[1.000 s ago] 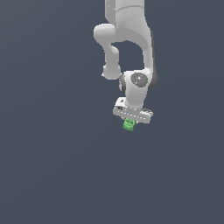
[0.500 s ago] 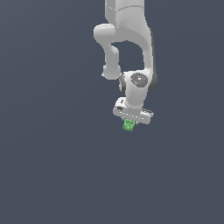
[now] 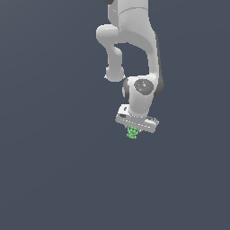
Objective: Pick up the object and move it to a goal position.
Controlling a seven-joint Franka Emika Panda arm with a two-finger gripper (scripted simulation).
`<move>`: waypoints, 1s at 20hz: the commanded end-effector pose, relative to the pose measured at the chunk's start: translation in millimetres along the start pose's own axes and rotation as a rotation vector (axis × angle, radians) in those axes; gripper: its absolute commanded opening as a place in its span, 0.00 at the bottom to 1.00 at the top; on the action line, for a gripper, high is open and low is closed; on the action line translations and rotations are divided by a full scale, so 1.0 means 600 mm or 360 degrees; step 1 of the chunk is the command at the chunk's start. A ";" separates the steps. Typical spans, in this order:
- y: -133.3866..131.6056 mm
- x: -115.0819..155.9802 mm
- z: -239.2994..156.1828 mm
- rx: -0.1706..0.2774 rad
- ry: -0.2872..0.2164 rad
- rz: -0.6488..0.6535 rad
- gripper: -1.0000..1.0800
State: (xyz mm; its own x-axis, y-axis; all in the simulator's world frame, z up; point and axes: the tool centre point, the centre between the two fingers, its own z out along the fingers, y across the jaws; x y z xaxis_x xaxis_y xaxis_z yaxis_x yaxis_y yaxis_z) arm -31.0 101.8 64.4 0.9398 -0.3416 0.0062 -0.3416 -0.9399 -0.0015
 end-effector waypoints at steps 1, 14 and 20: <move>-0.012 0.014 0.004 -0.0002 -0.0009 -0.0009 0.00; -0.039 0.078 0.002 -0.0002 -0.0010 -0.0009 0.00; -0.040 0.079 0.002 -0.0002 -0.0010 -0.0009 0.00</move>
